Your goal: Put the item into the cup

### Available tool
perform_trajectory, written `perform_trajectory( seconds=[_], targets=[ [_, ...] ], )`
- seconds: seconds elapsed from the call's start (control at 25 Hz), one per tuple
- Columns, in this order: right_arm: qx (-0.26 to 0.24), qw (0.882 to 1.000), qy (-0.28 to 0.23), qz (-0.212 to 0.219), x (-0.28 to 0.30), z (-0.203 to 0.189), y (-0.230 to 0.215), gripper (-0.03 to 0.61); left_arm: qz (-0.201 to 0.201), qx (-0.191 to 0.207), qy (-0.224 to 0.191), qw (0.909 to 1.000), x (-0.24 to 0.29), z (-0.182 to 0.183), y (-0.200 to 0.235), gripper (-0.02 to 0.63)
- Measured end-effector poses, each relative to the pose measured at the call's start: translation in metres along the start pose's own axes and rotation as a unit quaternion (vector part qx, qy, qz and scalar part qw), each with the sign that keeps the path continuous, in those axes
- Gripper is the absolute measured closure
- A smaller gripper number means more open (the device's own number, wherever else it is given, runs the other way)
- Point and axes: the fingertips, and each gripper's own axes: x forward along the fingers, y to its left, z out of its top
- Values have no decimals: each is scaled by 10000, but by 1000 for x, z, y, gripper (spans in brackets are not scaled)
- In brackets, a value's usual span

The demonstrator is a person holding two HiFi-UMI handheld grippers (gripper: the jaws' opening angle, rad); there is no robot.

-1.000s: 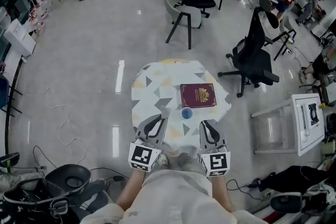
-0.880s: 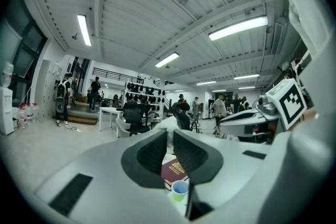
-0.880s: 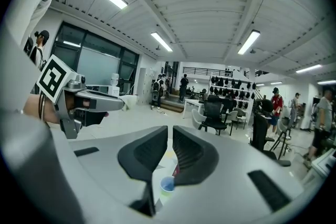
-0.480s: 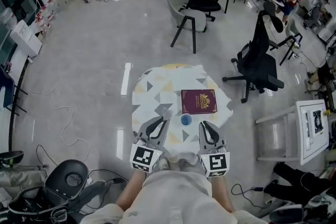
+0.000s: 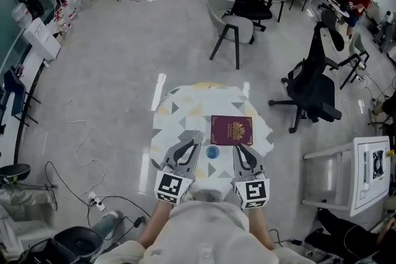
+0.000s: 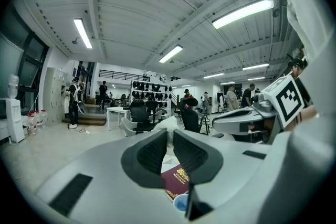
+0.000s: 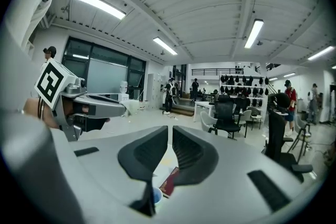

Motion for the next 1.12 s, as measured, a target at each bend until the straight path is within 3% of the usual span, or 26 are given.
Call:
perform_trajectory(
  seconds=[0.64,1.12],
  targets=[
    [293,9953,231,894,31,-39,-44,551,617,-69,491,9969,54,-25,-15,565],
    [508,9915,589,1047,39,-75,-61,558,560,76,973,9937,72,-52,-26,565]
  ],
)
